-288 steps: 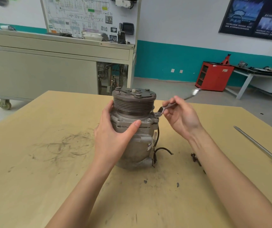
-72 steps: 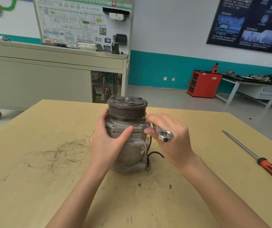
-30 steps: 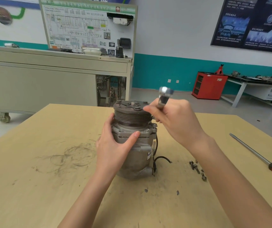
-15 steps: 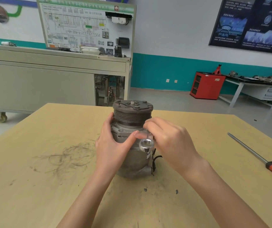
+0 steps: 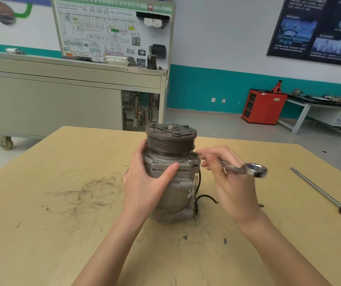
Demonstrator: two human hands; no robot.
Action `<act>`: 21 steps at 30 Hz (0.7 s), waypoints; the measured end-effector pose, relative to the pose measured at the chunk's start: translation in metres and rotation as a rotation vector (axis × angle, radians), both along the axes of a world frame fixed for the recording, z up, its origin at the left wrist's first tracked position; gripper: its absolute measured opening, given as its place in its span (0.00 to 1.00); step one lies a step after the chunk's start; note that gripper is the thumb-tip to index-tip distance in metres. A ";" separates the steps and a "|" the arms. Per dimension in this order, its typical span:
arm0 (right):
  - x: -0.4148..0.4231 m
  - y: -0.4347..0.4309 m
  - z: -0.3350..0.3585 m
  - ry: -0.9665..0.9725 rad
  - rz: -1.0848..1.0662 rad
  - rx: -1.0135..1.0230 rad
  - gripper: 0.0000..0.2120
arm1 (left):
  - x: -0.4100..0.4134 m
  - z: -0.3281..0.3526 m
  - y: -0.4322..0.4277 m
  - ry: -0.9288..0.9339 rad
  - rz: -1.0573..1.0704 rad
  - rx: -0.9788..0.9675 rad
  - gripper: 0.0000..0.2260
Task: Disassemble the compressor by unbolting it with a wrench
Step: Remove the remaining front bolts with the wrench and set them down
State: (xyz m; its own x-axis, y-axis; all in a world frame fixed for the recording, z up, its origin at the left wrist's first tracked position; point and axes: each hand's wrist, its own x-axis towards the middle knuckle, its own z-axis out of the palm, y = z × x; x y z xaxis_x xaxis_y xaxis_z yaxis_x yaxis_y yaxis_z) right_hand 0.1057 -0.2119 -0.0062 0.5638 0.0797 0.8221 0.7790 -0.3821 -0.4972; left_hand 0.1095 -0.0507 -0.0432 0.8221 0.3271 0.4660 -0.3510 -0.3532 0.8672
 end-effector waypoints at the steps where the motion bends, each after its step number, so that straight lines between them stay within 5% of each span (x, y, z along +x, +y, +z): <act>1: 0.002 -0.004 -0.002 0.040 0.063 0.065 0.15 | 0.000 0.000 0.000 0.002 -0.002 0.000 0.40; 4: 0.016 -0.016 -0.010 0.150 0.253 0.359 0.14 | 0.002 -0.001 0.000 0.009 -0.004 0.007 0.41; 9: 0.065 -0.028 0.007 0.599 0.593 0.818 0.15 | 0.001 0.000 0.000 0.008 -0.014 -0.009 0.41; 14: 0.113 -0.008 0.012 0.965 0.853 0.814 0.13 | 0.001 0.001 0.000 -0.002 -0.021 -0.015 0.41; 21: 0.130 0.003 0.012 1.035 0.851 0.693 0.15 | 0.001 0.000 -0.001 0.000 -0.015 -0.012 0.38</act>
State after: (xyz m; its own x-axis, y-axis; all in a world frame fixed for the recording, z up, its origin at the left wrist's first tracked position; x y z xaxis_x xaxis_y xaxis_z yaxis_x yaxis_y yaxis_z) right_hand 0.2360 -0.2087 0.0056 0.8881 0.4455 0.1129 -0.1562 0.5236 -0.8375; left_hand 0.1107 -0.0515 -0.0430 0.8269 0.3206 0.4621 -0.3560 -0.3376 0.8713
